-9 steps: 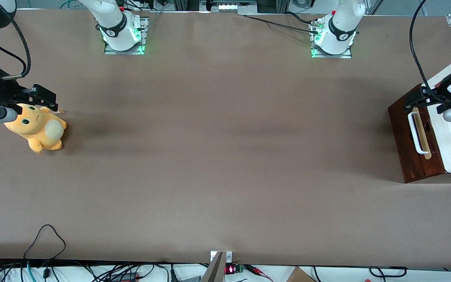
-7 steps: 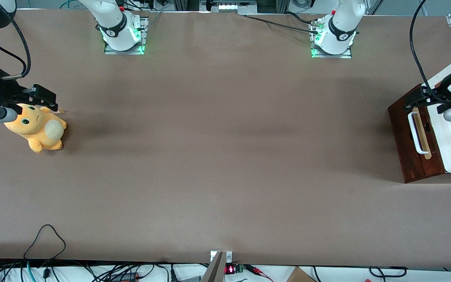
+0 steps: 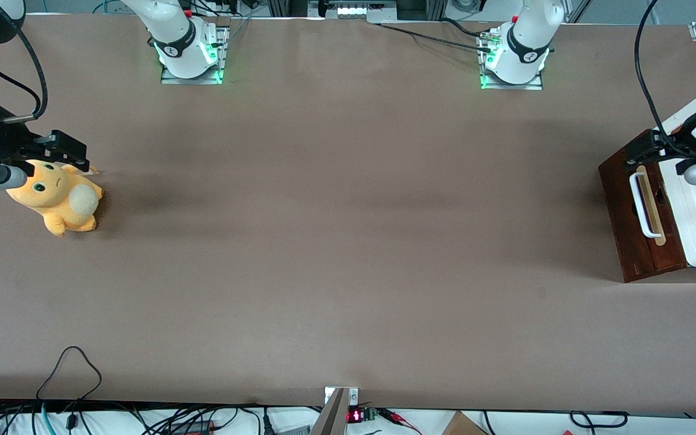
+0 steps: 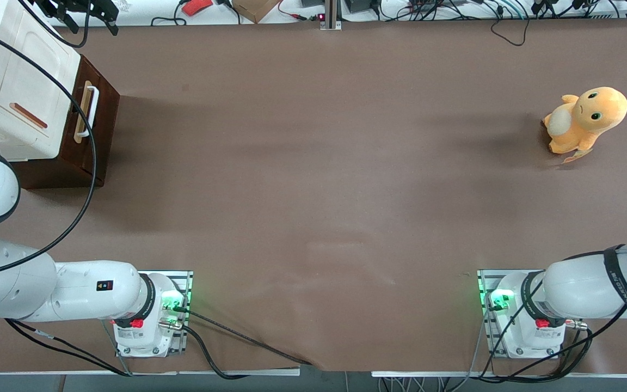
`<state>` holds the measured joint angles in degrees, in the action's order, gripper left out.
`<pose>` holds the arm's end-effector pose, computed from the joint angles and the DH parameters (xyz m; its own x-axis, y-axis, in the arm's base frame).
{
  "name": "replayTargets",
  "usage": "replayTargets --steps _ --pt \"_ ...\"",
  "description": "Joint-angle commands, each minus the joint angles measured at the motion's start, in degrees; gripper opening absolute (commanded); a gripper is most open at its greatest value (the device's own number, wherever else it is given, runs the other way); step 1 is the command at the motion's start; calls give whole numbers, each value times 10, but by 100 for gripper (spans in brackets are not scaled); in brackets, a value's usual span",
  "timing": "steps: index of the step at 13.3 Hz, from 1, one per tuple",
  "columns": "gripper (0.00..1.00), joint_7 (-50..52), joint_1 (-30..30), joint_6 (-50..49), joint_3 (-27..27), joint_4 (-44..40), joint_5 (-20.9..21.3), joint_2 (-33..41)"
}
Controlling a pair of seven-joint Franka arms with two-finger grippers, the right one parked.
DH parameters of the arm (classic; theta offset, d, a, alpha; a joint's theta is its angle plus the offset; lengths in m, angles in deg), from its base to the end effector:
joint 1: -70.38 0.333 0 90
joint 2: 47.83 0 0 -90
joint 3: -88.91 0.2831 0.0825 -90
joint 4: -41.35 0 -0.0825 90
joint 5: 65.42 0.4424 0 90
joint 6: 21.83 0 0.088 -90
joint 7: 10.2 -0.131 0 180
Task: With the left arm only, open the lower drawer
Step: 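Move the left gripper toward the white handle of the lower drawer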
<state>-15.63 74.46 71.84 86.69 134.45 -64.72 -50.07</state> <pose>0.6254 0.0221 0.5201 0.9976 -0.0631 -0.0300 -0.0633 -0.9980 -0.0078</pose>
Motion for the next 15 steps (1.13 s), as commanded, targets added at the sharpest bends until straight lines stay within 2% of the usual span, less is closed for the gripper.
replayTargets --steps 1,8,10,12,15 --pt "100 -12 -1 -15 5 -16 -14 -6" --pt "99 -28 -2 -19 4 -16 -14 -7" --pt "98 -20 -3 -23 -8 -31 2 -7" --pt "97 5 -4 -48 -34 -61 58 -8" --pt "97 84 -3 -85 -108 -64 184 -21"
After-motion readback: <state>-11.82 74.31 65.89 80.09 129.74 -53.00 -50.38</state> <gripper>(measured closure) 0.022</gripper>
